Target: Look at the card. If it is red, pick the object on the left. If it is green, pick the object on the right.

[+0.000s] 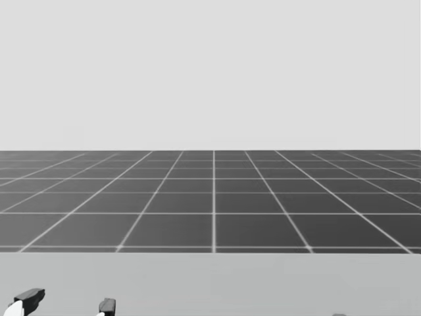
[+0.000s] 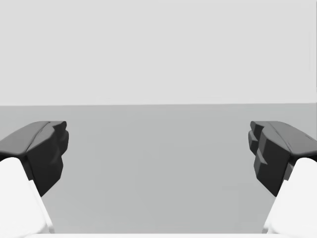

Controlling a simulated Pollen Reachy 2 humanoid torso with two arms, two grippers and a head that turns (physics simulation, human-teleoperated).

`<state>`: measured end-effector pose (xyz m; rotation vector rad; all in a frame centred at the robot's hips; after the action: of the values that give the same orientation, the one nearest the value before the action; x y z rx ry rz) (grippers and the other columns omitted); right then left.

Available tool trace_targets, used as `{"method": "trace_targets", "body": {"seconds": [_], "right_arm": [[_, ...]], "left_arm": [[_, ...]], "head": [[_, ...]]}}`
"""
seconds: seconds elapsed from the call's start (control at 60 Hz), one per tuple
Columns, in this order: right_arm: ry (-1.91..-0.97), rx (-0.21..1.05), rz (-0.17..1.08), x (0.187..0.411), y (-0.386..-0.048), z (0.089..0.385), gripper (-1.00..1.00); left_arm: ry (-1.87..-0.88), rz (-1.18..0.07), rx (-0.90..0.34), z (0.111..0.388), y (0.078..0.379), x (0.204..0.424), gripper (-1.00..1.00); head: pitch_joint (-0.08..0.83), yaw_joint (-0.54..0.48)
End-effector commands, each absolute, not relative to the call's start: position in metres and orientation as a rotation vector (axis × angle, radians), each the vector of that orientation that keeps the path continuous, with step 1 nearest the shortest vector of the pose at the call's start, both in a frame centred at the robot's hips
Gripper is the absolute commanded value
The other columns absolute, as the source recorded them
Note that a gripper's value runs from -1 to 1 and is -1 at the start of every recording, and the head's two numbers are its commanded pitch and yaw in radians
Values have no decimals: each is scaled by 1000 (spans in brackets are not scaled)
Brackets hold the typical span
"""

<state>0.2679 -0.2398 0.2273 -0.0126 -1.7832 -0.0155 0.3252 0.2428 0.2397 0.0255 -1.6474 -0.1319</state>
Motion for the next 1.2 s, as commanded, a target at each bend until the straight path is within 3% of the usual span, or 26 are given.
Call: {"method": "trace_targets", "body": {"seconds": [0.017,0.217,0.467,0.75,0.95,1.2], "right_arm": [[-1787,-9,-35,266,-236,225,-1000],[-1787,11,-16,266,-235,226,-1000],[-1781,3,-9,268,-235,224,-1000],[-1775,-7,-1,269,-235,222,-1000],[-1771,-10,1,269,-234,221,-1000],[-1769,-13,3,269,-234,220,-1000]], "left_arm": [[-1647,-131,26,240,243,325,-1000],[-1649,-121,26,240,243,325,-1000],[-1651,-116,26,242,244,324,-1000],[-1657,-114,23,244,246,325,-1000],[-1663,-111,23,246,248,324,-1000],[-1662,-113,25,246,249,324,-1000]], "head": [[5,12],[61,7],[322,-6],[548,24],[656,38],[699,32]]}}
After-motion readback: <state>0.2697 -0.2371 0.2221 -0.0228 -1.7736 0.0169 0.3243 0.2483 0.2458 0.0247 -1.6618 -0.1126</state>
